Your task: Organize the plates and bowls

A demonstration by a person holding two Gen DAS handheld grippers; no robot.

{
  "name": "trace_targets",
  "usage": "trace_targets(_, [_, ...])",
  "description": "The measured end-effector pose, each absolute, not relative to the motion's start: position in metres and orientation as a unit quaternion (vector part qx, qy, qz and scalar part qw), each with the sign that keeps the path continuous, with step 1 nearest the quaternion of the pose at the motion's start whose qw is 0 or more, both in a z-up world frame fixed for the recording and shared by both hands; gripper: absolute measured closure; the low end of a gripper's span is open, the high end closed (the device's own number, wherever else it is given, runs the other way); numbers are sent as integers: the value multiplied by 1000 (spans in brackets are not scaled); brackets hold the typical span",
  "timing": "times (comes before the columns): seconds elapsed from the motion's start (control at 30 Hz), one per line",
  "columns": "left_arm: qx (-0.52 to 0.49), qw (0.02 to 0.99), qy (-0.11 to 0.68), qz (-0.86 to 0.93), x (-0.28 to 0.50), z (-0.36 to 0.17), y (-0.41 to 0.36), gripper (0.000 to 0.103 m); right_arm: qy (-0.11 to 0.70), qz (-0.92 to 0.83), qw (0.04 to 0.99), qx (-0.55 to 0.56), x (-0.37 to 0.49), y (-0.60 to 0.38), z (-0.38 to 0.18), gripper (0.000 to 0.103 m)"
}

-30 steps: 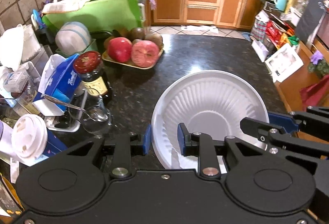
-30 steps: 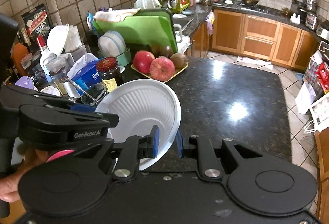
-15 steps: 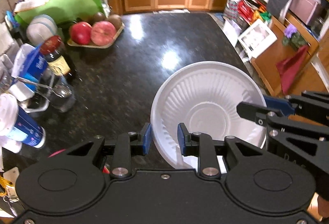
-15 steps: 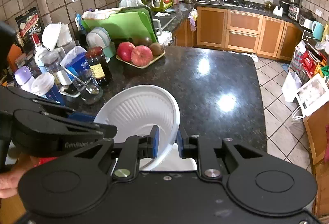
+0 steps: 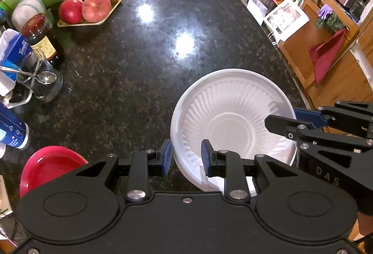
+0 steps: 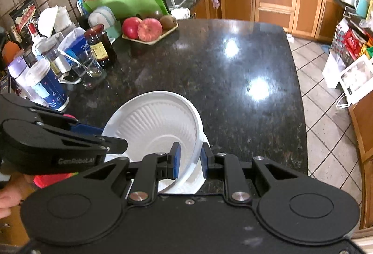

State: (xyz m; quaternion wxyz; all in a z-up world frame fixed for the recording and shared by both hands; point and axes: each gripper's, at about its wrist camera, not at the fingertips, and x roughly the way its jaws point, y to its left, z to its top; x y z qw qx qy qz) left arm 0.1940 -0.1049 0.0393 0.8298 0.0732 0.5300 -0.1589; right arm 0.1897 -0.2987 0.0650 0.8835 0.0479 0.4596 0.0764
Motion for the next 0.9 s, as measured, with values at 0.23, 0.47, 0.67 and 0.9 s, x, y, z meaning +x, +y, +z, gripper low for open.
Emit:
trace_targets(0.23, [77, 830, 527, -162, 191, 34, -111, 68, 477, 78, 874, 62, 192, -309, 49, 82])
trace_targets(0.47, [81, 824, 536, -166, 192, 26, -113, 68, 486, 83, 867, 65, 191, -311, 41, 82])
trace_targets(0.67, [76, 822, 539, -166, 196, 23, -110, 68, 493, 86, 863, 65, 196, -310, 37, 82])
trace_targets(0.9, [82, 824, 532, -180, 193, 24, -109, 68, 492, 78, 865, 55, 198, -308, 35, 82])
